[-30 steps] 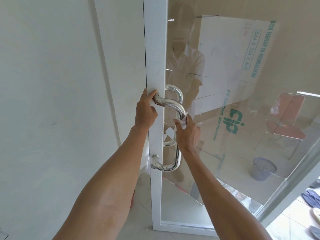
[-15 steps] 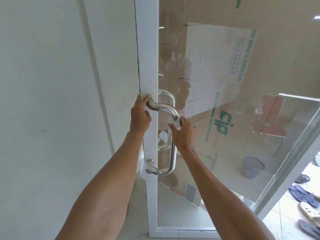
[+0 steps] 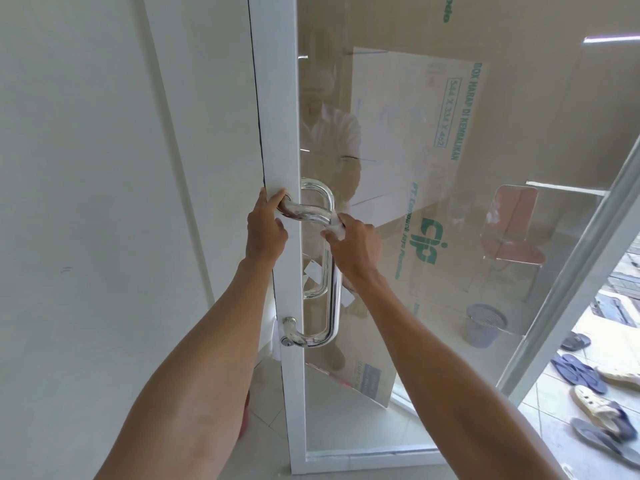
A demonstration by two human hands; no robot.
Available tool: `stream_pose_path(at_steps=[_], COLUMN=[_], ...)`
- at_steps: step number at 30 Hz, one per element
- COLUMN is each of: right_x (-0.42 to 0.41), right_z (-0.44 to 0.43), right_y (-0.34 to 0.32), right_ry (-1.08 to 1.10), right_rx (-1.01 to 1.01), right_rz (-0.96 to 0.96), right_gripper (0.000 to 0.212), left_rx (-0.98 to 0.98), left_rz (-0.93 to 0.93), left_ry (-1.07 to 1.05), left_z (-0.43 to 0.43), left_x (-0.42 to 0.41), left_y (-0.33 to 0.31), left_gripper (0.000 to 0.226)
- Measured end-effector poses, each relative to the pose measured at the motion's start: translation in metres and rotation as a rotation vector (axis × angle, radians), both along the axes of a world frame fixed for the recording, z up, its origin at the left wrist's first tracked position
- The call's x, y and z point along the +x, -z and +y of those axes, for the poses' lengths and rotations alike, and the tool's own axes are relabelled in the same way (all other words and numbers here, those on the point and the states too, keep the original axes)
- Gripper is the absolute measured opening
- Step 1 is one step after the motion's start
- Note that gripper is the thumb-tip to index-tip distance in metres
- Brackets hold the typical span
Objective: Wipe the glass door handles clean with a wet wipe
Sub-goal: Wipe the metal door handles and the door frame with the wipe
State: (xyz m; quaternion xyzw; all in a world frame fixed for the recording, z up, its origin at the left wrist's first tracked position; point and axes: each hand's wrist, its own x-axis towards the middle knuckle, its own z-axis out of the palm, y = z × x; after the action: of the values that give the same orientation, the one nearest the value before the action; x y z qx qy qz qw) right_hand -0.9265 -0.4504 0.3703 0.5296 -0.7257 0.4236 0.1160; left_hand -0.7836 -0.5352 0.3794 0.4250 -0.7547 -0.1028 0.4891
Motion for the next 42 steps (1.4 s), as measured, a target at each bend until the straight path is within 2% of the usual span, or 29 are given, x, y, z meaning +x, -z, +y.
stream_pose_path(at_steps=[4, 7, 9, 11, 14, 17, 22, 26, 28, 31, 34, 39, 42], right_x=[0.023, 0.038, 0.039, 0.037, 0.028, 0.018, 0.009, 0.008, 0.005, -0.005, -0.012, -0.017, -0.015], right_z=[-0.019, -0.027, -0.028, -0.022, -0.014, -0.009, -0.01, -0.01, -0.007, -0.002, 0.0, 0.001, 0.0], right_y=[-0.032, -0.043, -0.046, -0.047, -0.048, -0.052, -0.059, -0.058, -0.055, -0.044, -0.029, -0.021, -0.022], right_ry=[-0.047, -0.077, -0.167, -0.315, -0.477, -0.486, -0.47, -0.502, -0.419, -0.337, -0.275, -0.264, -0.251], right_rx=[0.038, 0.116, 0.121, 0.089, 0.012, 0.017, -0.01, -0.067, -0.077, 0.011, 0.12, 0.101, 0.114], right_rz=[0.303, 0.448, 0.349, 0.138, -0.068, -0.186, -0.164, -0.201, -0.19, -0.166, -0.119, -0.149, -0.144], right_gripper=[0.014, 0.026, 0.049, 0.064, 0.05, 0.035, 0.034, 0.039, 0.049, 0.064, 0.052, 0.022, 0.019], left_rx=[-0.034, -0.03, -0.022, 0.006, 0.006, -0.126, -0.452, -0.504, -0.531, -0.583, -0.578, -0.509, -0.477], left_rz=[-0.027, -0.037, -0.039, -0.046, 0.008, 0.067, -0.088, -0.213, -0.278, -0.336, -0.389, -0.425, -0.407], left_ry=[-0.01, -0.017, 0.0, 0.026, 0.026, 0.01, 0.088, 0.182, 0.214, 0.216, 0.196, 0.231, 0.23], left_z=[0.0, -0.001, -0.001, 0.001, 0.01, 0.018, 0.024, 0.024, 0.022, 0.016, 0.008, -0.003, 0.0], left_x=[0.001, 0.001, 0.001, 0.002, 0.008, 0.015, 0.019, 0.012, 0.012, 0.018, 0.026, 0.037, 0.035], left_y=[0.001, -0.001, -0.002, -0.002, 0.001, 0.0, -0.005, -0.011, -0.012, -0.009, -0.009, -0.017, -0.016], left_gripper=[0.062, 0.06, 0.059, 0.065, 0.084, 0.082, 0.052, 0.041, 0.035, 0.028, 0.029, 0.035, 0.035])
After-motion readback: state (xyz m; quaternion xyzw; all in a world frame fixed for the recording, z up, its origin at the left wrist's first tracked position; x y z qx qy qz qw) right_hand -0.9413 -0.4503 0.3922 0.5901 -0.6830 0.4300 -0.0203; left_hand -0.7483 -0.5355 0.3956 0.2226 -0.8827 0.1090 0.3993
